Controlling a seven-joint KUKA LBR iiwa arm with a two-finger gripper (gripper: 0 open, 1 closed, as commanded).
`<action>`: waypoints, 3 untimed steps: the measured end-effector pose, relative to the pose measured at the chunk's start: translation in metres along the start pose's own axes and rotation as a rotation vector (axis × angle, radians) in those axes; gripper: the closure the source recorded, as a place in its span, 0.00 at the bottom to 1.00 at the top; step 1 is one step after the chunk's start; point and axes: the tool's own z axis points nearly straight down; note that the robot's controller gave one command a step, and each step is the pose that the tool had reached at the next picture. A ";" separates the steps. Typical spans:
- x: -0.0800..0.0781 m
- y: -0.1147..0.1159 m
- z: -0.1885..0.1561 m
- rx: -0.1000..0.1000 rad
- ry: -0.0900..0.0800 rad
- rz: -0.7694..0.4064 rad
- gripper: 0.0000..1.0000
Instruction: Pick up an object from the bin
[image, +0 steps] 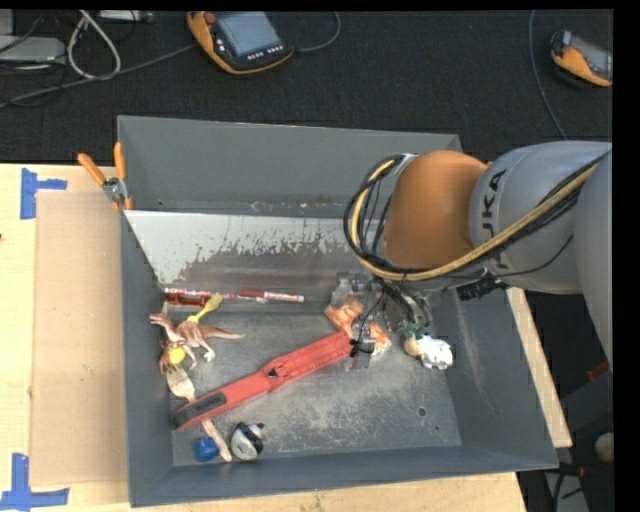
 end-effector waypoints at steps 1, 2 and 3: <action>0.030 0.023 0.048 -0.001 0.004 0.007 0.00; 0.005 0.042 0.056 0.002 -0.010 -0.134 1.00; 0.005 0.042 0.056 0.002 -0.010 -0.134 1.00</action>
Offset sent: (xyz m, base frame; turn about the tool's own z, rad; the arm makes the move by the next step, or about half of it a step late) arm -0.0044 0.0427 -0.0554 -0.1337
